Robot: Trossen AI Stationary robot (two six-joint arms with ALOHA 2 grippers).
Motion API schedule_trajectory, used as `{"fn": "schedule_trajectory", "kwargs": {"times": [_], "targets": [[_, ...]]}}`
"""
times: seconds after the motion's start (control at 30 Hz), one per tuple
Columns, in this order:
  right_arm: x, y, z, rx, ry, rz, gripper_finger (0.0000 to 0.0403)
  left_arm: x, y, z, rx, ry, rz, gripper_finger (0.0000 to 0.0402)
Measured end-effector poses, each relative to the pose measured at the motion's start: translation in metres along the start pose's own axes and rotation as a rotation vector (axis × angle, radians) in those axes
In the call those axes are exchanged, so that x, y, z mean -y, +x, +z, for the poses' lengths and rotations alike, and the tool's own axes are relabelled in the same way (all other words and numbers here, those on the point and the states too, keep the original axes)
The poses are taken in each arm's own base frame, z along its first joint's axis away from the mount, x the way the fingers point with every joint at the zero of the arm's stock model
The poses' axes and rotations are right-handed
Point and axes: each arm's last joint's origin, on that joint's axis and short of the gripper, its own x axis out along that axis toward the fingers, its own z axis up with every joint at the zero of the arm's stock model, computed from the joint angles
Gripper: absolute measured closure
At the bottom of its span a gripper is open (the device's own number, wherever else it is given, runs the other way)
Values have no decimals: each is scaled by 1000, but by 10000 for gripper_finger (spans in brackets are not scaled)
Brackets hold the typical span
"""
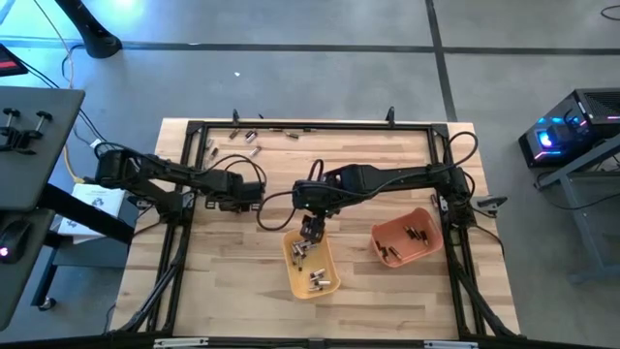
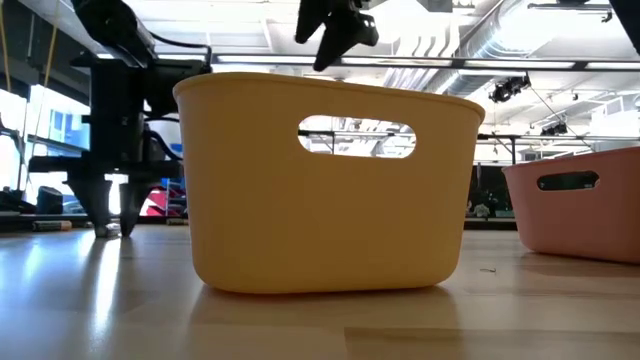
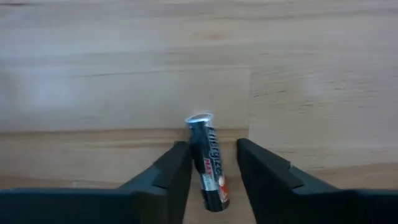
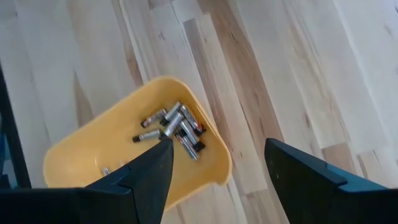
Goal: Sort batteries
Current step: Put the silver battery into the yellow bin
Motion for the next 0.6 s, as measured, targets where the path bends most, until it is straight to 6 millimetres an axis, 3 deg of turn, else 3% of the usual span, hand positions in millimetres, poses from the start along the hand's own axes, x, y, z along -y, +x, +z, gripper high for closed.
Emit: {"fn": "schedule_trajectory", "kwargs": {"times": [0.17, 0.37, 0.6], "targets": [[0, 0, -7, -57, -8, -23, 155, -1, -4, 1, 17, 75, -53, 373], [-3, -17, -14, -33, -8, -82, 155, 1, -23, 5, 114, 157, -205, 373], [7, -64, -22, 91, 128, -161, 155, -1, -59, 6, 176, 280, -481, 391]]}}
